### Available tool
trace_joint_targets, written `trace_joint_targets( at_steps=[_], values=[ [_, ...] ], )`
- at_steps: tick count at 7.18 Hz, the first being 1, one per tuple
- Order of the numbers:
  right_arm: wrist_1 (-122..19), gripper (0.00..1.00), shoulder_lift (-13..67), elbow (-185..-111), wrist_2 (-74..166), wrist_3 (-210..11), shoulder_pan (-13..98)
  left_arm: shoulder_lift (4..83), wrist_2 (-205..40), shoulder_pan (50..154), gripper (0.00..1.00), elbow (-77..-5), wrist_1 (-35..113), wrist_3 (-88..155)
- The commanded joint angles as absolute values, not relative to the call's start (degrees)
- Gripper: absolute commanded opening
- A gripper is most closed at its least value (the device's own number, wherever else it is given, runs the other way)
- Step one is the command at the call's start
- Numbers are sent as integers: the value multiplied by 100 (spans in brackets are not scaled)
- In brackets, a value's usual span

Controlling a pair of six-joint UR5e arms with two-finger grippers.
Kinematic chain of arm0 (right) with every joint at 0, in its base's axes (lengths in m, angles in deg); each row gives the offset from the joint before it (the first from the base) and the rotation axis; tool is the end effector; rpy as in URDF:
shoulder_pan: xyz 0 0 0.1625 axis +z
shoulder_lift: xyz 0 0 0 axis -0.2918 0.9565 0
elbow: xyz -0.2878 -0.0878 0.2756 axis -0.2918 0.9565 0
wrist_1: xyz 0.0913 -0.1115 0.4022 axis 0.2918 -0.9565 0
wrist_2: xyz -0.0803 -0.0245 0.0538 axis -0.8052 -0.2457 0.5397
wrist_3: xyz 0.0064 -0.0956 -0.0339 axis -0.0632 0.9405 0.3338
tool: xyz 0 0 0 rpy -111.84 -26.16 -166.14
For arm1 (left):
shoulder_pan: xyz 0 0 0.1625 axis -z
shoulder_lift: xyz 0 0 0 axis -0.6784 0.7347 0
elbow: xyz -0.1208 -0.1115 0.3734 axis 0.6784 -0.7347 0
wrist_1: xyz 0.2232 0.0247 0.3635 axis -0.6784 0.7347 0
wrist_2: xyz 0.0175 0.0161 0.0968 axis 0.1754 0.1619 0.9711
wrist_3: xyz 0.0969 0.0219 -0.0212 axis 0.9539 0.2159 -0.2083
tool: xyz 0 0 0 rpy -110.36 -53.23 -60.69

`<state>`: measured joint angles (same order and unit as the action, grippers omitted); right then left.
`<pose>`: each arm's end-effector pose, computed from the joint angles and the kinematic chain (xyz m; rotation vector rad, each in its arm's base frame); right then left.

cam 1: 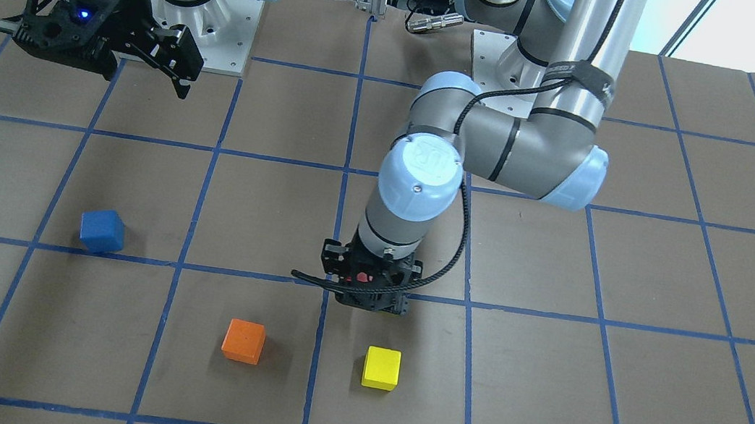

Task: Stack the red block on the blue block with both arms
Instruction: 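Carry the red cube with the left gripper toward the table center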

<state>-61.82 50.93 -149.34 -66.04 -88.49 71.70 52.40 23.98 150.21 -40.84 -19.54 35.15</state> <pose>0.1233 -0.4771 0.4569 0.1881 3.1261 0.1080 -0.3321 -0.5791 0.2229 -0.1225 -3.0389 0.0271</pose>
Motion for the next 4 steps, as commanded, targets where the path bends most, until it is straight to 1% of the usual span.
trace_joint_targets(
  at_steps=[1, 2, 3, 4],
  values=[
    [-6192, 100, 5102, -14939, -6602, -8858, 7163, 5671, 2458, 15293, 17, -4015, -2235, 3407],
    [-6192, 100, 5102, -14939, -6602, -8867, 7163, 5759, 2554, 15293, 29, -3997, -2261, 3477],
    [-6210, 100, 5094, -14939, -6593, -8858, 7171, 5769, 2564, 15293, 99, -4023, -2261, 3495],
    [-6227, 100, 5094, -14939, -6593, -8849, 7171, 5691, 2538, 15267, 100, -3927, -2261, 3530]
  ],
)
